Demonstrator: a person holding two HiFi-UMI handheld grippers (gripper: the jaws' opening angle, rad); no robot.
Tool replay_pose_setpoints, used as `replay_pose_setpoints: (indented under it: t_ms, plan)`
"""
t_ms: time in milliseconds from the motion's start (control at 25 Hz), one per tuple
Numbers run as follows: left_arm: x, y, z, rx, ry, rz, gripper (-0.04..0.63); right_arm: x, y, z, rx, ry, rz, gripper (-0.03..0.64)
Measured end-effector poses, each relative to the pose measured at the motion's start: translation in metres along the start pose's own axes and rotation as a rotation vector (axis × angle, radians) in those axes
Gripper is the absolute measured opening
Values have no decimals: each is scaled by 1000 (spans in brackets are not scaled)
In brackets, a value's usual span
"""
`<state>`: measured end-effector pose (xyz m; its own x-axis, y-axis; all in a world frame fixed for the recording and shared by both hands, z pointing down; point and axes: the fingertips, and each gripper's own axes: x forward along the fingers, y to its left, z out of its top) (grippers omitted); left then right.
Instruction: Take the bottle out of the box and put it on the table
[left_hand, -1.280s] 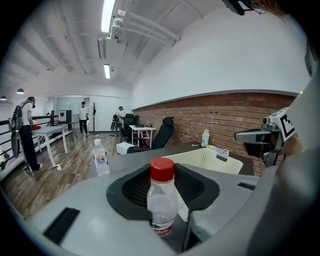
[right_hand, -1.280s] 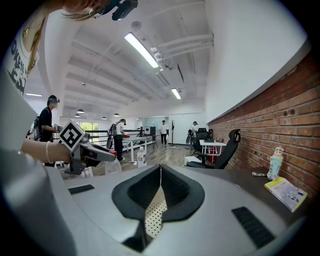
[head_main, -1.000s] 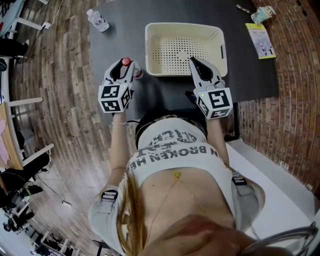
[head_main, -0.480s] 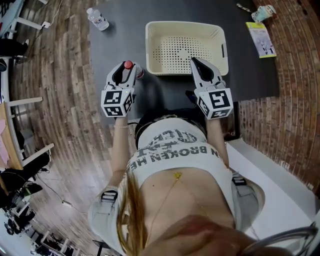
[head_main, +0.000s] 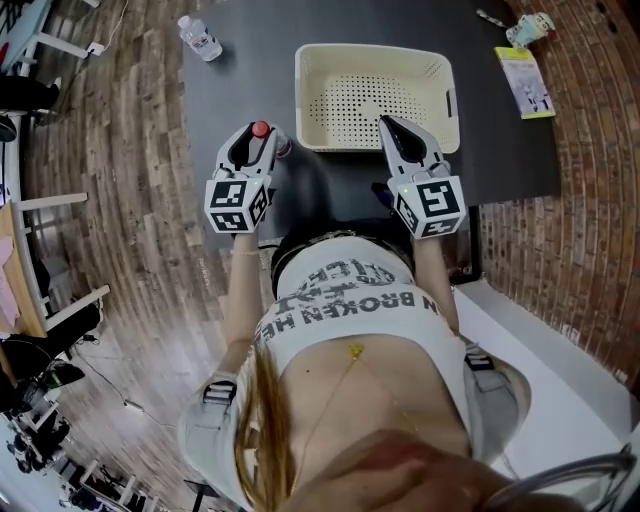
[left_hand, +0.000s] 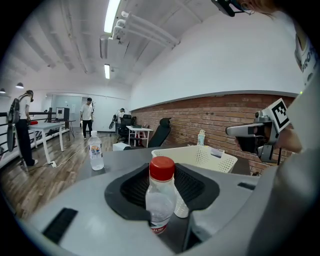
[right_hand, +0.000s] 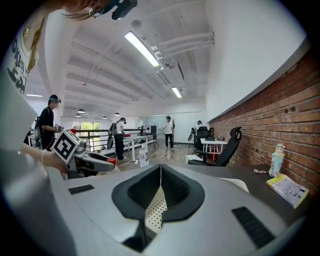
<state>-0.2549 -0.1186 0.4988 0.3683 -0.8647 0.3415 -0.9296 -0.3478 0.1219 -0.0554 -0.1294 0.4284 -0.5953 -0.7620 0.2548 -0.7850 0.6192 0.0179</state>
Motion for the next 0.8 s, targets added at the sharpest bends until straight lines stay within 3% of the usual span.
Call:
replay_pose_setpoints:
  t_ms: [800]
  plan:
    - [-2, -2, 1, -16, -29, -11, 153, -2, -7, 2, -1, 0, -11, 9]
